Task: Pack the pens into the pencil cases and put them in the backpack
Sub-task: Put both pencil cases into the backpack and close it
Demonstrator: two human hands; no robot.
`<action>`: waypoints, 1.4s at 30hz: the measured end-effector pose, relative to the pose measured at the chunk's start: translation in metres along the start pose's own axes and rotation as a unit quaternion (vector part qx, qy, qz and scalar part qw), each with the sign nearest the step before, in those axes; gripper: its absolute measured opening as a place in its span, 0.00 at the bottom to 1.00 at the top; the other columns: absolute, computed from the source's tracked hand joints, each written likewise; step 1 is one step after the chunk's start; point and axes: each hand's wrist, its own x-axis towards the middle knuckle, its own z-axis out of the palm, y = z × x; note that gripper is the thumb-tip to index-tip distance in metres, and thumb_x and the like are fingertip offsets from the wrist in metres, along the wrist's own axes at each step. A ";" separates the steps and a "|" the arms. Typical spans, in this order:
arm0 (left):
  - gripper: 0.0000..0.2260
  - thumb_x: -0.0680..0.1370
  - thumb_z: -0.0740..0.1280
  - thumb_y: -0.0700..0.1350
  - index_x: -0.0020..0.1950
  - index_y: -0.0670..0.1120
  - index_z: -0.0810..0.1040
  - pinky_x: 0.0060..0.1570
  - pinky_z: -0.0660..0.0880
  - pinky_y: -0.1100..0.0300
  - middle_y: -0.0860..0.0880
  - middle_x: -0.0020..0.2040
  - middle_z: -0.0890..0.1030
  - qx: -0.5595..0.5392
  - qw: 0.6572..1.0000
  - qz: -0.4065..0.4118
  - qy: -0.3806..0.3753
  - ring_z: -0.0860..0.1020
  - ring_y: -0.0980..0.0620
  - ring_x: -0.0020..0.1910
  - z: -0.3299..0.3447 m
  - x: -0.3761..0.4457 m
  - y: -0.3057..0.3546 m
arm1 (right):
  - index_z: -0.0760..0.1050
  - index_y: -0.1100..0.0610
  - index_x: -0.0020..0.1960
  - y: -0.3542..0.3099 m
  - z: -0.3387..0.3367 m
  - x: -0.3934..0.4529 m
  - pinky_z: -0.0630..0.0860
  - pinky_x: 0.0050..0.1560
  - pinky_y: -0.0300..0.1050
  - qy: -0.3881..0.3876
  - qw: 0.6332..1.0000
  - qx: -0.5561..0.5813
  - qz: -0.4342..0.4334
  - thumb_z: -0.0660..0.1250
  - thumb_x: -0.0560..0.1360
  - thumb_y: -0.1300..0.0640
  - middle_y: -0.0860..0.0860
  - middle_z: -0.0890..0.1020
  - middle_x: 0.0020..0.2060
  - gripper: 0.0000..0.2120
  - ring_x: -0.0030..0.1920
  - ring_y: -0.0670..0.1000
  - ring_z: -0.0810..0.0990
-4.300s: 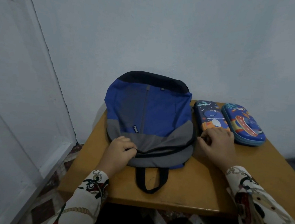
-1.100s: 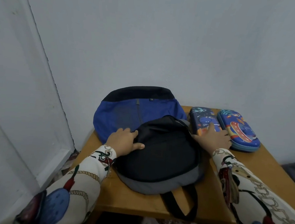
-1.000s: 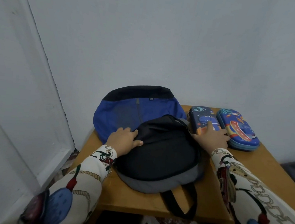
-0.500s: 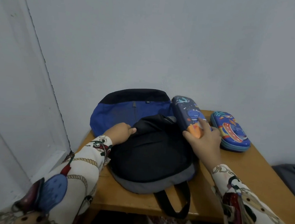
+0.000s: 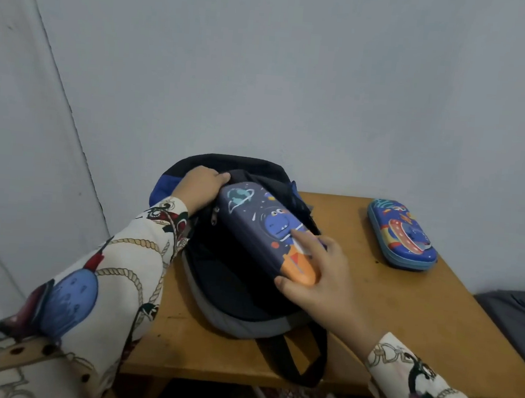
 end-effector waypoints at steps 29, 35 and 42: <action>0.18 0.82 0.57 0.53 0.48 0.44 0.80 0.49 0.74 0.46 0.46 0.44 0.81 0.003 0.996 0.080 0.049 0.78 0.46 0.45 0.023 -0.045 0.014 | 0.67 0.54 0.71 0.028 0.051 0.108 0.67 0.65 0.60 -0.036 0.967 -0.197 0.159 0.69 0.72 0.41 0.62 0.63 0.67 0.32 0.68 0.66 0.62; 0.17 0.82 0.57 0.54 0.53 0.45 0.81 0.50 0.75 0.46 0.47 0.48 0.82 0.004 0.996 0.086 0.035 0.78 0.47 0.48 0.034 -0.045 0.009 | 0.65 0.54 0.74 0.038 0.043 0.123 0.58 0.73 0.65 -0.044 0.961 -0.228 0.152 0.69 0.76 0.43 0.64 0.58 0.74 0.31 0.74 0.67 0.53; 0.17 0.83 0.56 0.54 0.59 0.46 0.80 0.51 0.74 0.49 0.46 0.51 0.81 0.005 0.997 0.078 0.028 0.78 0.45 0.51 0.050 -0.053 0.000 | 0.73 0.56 0.68 0.048 0.041 0.115 0.63 0.71 0.63 -0.008 0.973 -0.207 0.104 0.69 0.76 0.45 0.64 0.64 0.72 0.25 0.75 0.66 0.56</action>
